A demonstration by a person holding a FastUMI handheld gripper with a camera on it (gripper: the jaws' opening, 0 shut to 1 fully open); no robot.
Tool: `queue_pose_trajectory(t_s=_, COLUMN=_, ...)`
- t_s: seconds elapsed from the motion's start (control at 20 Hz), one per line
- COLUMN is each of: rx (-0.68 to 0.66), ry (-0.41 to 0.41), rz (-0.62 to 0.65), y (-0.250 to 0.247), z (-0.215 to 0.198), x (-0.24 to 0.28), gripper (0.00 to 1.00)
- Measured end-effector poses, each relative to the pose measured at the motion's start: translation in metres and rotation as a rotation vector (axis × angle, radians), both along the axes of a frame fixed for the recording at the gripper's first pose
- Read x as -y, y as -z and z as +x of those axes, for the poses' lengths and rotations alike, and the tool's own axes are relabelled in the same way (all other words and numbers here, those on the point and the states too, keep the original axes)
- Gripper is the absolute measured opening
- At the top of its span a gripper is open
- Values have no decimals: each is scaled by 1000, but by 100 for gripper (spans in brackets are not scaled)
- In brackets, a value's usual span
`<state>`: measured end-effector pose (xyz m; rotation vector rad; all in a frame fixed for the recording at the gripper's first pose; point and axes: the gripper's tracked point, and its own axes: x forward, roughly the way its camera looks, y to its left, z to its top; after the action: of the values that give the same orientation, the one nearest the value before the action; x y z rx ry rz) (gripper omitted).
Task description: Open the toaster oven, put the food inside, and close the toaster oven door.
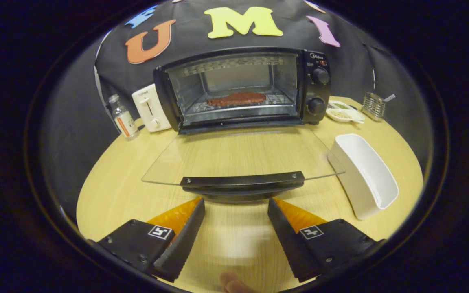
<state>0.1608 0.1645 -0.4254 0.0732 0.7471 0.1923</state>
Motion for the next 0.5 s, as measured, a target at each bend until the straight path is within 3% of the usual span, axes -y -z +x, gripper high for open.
queue_pose_trajectory(t_s=0.15, rx=141, ry=7, rz=-75, y=-30, z=28, x=12, gripper=99)
queue_pose_trajectory(t_s=0.5, rx=204, ry=-1, rz=-132, y=-54, z=67, x=10, gripper=99)
